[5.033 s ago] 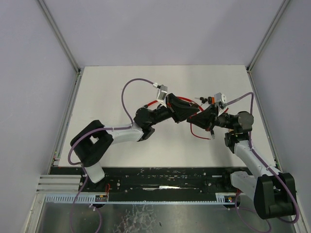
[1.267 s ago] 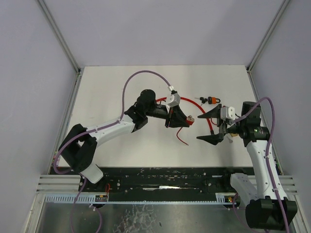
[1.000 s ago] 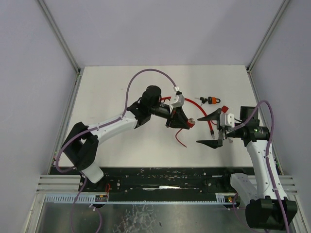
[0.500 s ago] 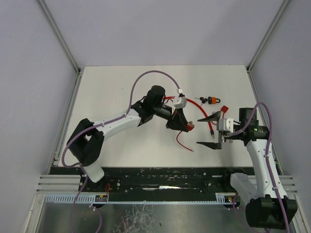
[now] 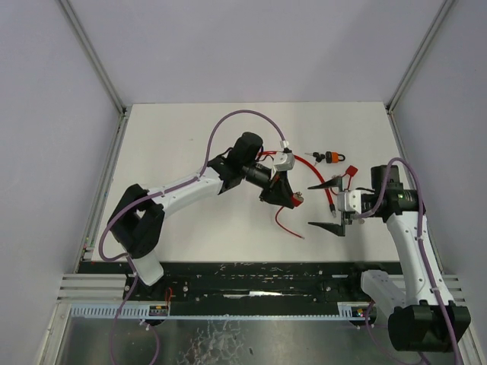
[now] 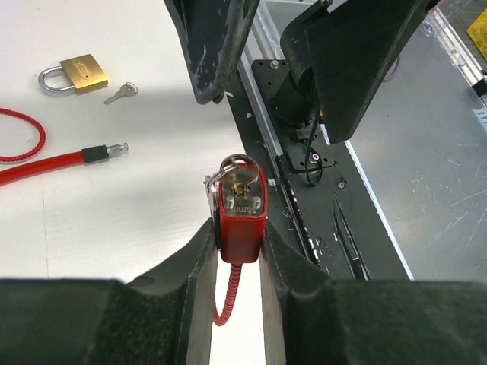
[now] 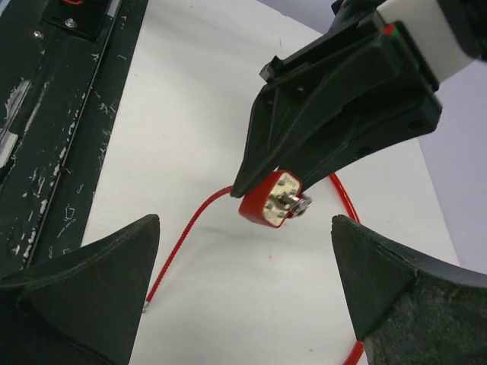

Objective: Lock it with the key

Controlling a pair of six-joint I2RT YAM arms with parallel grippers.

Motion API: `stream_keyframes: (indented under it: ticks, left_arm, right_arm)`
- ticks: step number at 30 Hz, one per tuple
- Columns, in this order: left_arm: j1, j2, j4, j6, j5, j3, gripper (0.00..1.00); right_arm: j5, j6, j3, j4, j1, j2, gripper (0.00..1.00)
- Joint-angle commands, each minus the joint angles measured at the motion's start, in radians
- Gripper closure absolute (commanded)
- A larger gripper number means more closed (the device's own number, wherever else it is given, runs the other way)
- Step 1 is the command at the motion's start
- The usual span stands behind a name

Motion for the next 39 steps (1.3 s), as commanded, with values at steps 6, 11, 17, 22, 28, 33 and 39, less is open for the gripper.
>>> stream_keyframes:
  ticks: [6, 11, 17, 22, 28, 33, 39]
  left_arm:
    - [0.005, 0.001, -0.063, 0.059, 0.025, 0.035, 1.00]
    - [0.005, 0.022, -0.082, 0.065, 0.048, 0.054, 1.00]
    - [0.003, 0.073, -0.138, 0.074, 0.057, 0.106, 1.00]
    - [0.003, 0.080, -0.194, 0.124, 0.060, 0.112, 1.00]
    - [0.004, 0.096, -0.236, 0.163, 0.112, 0.138, 1.00]
    - [0.003, 0.098, -0.254, 0.183, 0.144, 0.144, 1.00]
    - [-0.001, 0.116, -0.291, 0.202, 0.156, 0.162, 1.00]
  right_arm:
    - [0.087, -0.433, 0.236, -0.388, 0.056, 0.182, 0.02]
    - [0.108, -0.473, 0.192, -0.351, 0.056, 0.150, 0.02]
    - [0.179, -0.365, 0.257, -0.217, 0.142, 0.175, 0.03]
    - [0.176, -0.465, 0.297, -0.321, 0.147, 0.207, 0.07]
    - [0.244, -0.388, 0.223, -0.194, 0.190, 0.178, 0.13]
    - [0.305, -0.334, 0.213, -0.122, 0.247, 0.189, 0.18]
    - [0.377, -0.330, 0.228, -0.100, 0.314, 0.223, 0.24]
